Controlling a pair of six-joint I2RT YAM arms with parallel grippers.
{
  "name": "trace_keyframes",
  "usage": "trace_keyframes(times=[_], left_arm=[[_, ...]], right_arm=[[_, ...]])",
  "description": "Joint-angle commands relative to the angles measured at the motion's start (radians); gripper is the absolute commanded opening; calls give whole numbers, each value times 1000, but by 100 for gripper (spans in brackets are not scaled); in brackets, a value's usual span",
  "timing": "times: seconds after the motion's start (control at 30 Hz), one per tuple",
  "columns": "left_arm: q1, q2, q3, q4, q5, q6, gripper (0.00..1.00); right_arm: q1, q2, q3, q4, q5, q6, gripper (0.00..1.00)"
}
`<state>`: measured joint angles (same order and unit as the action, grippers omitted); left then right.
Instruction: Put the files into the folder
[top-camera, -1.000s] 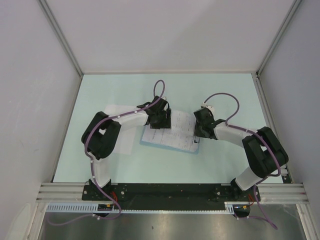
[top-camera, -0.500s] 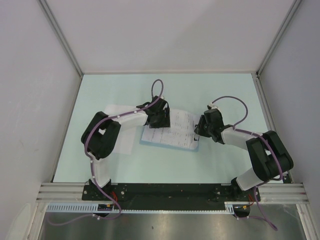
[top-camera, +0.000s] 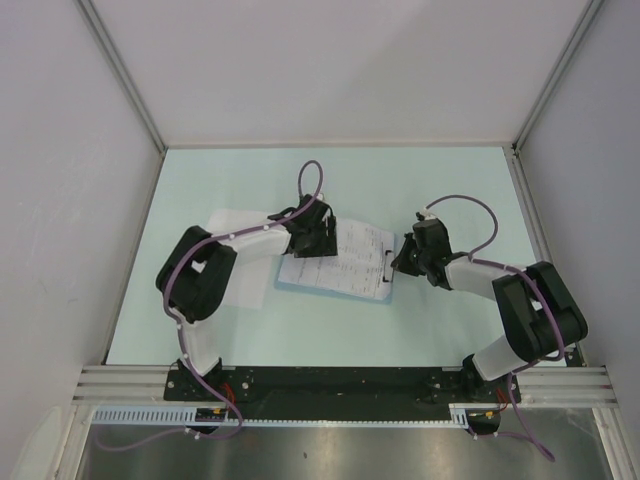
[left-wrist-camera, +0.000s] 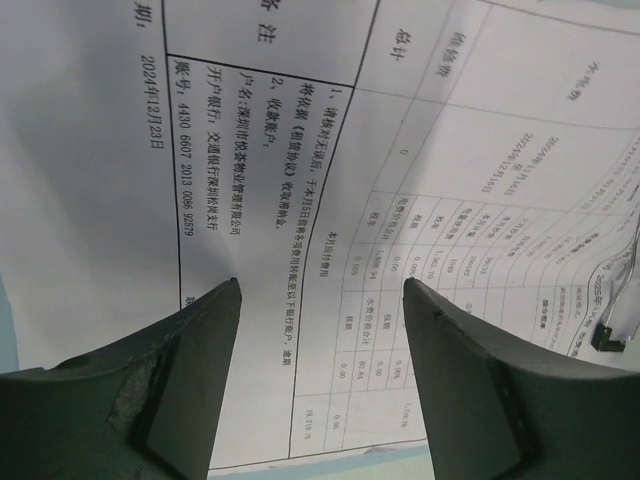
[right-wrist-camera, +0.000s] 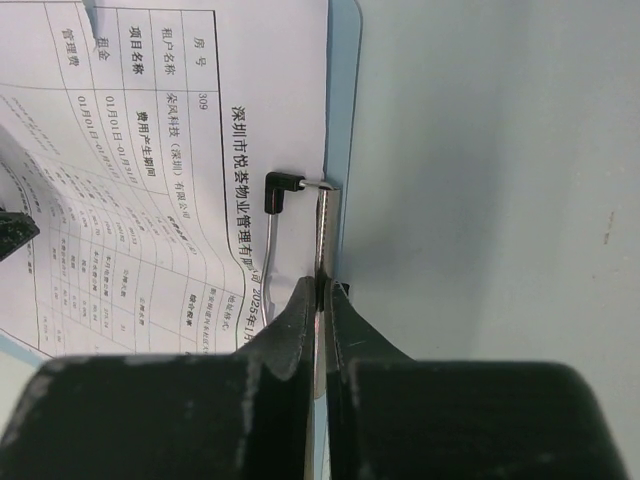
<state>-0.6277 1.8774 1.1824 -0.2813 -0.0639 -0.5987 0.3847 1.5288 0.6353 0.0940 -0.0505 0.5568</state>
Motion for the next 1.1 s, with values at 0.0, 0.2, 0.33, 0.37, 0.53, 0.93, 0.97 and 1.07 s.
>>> trace_keyframes(times=[0.0, 0.2, 0.33, 0.37, 0.53, 0.93, 0.97, 1.07], left_arm=[[-3, -67, -1, -70, 91, 39, 73], [8, -172, 58, -104, 136, 74, 82], [36, -182, 91, -148, 200, 134, 88], [37, -176, 100, -157, 211, 151, 88], [43, -101, 195, -274, 158, 229, 84], [177, 69, 342, -413, 85, 353, 87], [189, 92, 345, -412, 108, 361, 87], [229, 143, 394, -424, 154, 401, 79]], right_arm=[[11, -41, 20, -76, -43, -52, 0], [0, -94, 73, -174, -49, -81, 25], [0, -114, 113, -247, -51, -97, 50], [-1, -113, 121, -255, -55, -97, 54], [0, -95, 130, -249, -68, -97, 56], [-4, -75, 148, -252, -74, -110, 56], [0, -73, 153, -257, -66, -119, 58], [9, -67, 159, -272, -57, -123, 61]])
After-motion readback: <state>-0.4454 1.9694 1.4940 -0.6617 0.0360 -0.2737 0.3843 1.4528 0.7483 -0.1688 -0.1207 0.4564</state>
